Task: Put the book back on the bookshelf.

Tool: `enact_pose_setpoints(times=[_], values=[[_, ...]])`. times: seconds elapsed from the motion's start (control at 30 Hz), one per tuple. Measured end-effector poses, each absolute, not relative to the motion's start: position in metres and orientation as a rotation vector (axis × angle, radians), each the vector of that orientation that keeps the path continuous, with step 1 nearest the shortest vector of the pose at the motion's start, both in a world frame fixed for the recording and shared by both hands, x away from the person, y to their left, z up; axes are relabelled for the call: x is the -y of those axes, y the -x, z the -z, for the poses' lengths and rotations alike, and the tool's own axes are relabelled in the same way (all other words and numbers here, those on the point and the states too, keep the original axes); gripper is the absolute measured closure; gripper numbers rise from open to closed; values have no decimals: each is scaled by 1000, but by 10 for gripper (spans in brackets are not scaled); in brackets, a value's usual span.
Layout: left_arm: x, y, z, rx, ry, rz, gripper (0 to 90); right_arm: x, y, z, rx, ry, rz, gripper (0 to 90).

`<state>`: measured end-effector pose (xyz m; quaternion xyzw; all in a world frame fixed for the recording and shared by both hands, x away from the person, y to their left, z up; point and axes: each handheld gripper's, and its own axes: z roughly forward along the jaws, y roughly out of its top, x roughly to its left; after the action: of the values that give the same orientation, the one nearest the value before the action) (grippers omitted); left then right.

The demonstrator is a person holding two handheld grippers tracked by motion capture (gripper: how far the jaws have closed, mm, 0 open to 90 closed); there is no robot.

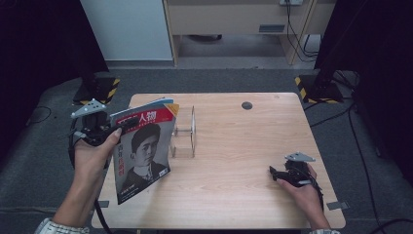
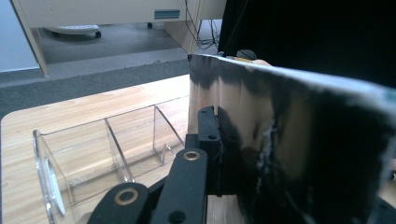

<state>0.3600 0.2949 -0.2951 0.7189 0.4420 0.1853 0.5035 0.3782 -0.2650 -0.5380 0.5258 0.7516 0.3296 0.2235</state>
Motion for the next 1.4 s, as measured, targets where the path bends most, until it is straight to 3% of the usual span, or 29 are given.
enact_pose_setpoints(times=[1.4], values=[[-347, -345, 296, -1154, -1674, -501, 867, 265, -378, 538, -2075, -1451, -910, 158]])
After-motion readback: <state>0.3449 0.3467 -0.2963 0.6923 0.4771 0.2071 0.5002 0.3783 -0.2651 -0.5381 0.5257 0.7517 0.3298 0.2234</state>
